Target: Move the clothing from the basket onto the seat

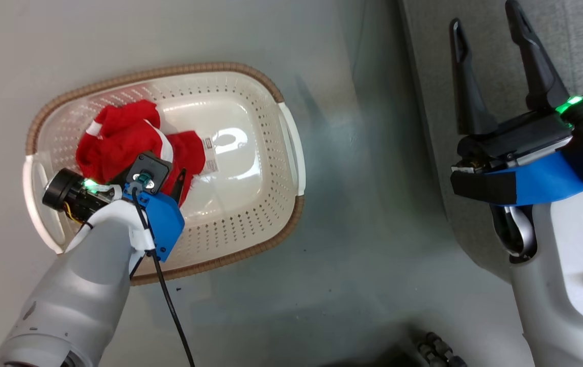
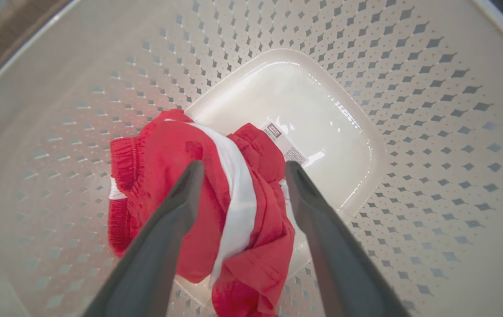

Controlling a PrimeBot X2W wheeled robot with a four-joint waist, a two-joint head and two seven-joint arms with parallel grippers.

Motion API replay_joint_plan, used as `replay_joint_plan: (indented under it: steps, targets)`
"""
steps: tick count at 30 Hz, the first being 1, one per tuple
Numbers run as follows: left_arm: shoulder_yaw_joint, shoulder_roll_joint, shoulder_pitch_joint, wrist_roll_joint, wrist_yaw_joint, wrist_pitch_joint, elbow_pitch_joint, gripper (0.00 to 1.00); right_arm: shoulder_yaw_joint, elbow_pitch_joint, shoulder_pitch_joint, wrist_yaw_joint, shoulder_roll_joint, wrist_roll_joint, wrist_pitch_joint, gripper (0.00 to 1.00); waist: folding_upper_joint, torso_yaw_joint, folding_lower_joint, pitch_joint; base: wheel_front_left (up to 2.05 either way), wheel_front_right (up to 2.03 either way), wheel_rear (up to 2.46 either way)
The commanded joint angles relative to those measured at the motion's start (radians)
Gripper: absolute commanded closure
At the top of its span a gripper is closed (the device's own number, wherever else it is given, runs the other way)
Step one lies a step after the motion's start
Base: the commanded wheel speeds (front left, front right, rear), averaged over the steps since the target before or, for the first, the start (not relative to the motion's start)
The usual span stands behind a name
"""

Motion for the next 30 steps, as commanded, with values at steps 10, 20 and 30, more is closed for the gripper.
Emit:
replay_joint_plan:
  steps: [10,20,30]
  targets:
    - [-0.029,0.020,-0.068,-0.046,-0.001,0.052,0.029,0.00,0.005,-0.031,-0.057,0.000,0.000,-0.008,-0.004,0.00,0.0000,-0.005,-0.0002,0.118,0.00,0.00,0.00]
    - [-0.048,0.048,-0.117,-0.060,-0.001,0.068,0.041,0.00,0.024,-0.068,-0.086,0.000,0.016,-0.007,-0.004,0.00,0.0000,-0.032,-0.0002,0.201,0.00,0.00,0.00]
    - [-0.077,0.054,-0.135,-0.048,0.012,0.086,0.045,1.00,0.012,-0.083,-0.086,0.000,0.019,-0.013,-0.004,0.00,0.0000,-0.037,-0.0002,0.219,0.00,0.00,0.00]
